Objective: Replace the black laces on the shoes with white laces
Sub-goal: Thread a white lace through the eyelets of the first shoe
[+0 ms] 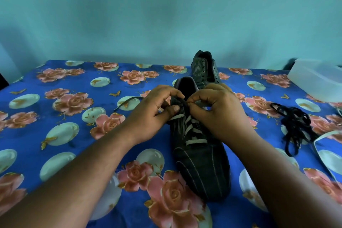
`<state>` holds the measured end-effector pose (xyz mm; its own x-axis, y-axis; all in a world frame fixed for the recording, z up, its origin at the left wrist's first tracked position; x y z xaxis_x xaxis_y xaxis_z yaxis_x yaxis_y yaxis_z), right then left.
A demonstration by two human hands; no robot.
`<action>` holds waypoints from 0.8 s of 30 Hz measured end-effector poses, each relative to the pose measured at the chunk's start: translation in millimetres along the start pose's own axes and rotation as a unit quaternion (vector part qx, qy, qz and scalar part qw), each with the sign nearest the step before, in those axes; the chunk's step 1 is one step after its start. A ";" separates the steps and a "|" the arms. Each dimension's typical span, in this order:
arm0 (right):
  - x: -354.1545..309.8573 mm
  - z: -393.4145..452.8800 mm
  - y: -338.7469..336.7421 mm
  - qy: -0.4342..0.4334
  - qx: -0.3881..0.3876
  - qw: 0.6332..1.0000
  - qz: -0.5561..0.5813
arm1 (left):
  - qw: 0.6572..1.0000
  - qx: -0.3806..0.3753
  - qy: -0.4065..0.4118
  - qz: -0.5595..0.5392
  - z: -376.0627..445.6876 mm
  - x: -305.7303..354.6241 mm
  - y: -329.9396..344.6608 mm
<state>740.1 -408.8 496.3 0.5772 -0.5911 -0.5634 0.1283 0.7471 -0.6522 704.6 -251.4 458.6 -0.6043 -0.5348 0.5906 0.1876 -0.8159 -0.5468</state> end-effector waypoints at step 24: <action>27.3 3.0 19.3 0.106 -0.150 0.977 0.104 | 1.000 0.022 -0.012 -0.008 -0.4 -4.5 -3.1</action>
<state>760.7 -409.6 469.8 0.3818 -0.5096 -0.7711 -0.2345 0.7536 -0.6141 706.5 -246.3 457.5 -0.5896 -0.5254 0.6135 0.2118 -0.8335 -0.5102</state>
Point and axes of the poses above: each hand's wrist, its own z-axis towards the middle knuckle, its own y-axis out of the palm, x = y × z, the point moved 9 cm from there along z, towards the middle knuckle, and after that the axes turned 12 degrees about y, right-handed, at the moved point
